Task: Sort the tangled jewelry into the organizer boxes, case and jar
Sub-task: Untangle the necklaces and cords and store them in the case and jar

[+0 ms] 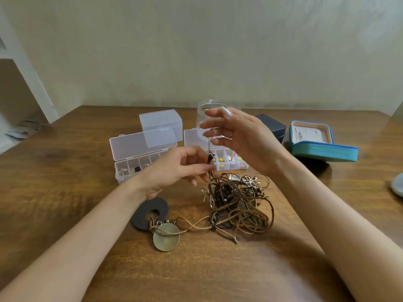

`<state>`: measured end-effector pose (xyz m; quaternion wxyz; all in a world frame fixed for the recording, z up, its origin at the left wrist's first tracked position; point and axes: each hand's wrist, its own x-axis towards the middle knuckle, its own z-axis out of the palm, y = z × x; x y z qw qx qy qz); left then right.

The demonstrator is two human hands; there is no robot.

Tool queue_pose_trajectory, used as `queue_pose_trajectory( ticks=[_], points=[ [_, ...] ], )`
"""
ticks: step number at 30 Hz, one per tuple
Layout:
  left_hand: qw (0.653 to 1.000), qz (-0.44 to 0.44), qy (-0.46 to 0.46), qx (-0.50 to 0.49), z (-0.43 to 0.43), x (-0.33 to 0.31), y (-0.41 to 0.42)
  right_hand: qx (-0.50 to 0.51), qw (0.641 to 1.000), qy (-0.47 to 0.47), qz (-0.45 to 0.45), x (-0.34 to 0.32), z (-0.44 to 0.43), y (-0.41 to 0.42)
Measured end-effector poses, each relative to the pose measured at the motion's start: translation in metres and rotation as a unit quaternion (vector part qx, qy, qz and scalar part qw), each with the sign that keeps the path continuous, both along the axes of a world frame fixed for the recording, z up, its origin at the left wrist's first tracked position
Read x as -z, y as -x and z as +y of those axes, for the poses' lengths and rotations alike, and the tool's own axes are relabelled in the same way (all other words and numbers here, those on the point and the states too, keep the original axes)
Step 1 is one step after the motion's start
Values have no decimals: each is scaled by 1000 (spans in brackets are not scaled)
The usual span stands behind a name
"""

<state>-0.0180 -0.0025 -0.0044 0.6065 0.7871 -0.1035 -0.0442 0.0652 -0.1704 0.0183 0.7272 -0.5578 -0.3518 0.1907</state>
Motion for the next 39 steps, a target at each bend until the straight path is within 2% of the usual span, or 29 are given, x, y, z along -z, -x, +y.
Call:
queue_pose_trajectory(
  ticks=[5,10,13,16,23,34,39],
  points=[
    [994,15,111,0,2,-5,3,38,995,88,-9,9,0,1],
    [982,16,186,-20,0,-6,4,86,966,234,-69,15,0,10],
    [972,5,229,-46,-1,-5,4,70,969,229,-61,15,-2,18],
    [962,-5,263,-73,0,-6,3,18,981,186,-43,14,0,24],
    [970,-58,211,-110,0,-5,5,59,987,137,-64,14,0,27],
    [966,-64,220,-117,4,-5,3,70,987,140,-26,14,3,28],
    [976,-86,160,-120,6,-4,2,95,984,149,0,14,7,32]
  ],
)
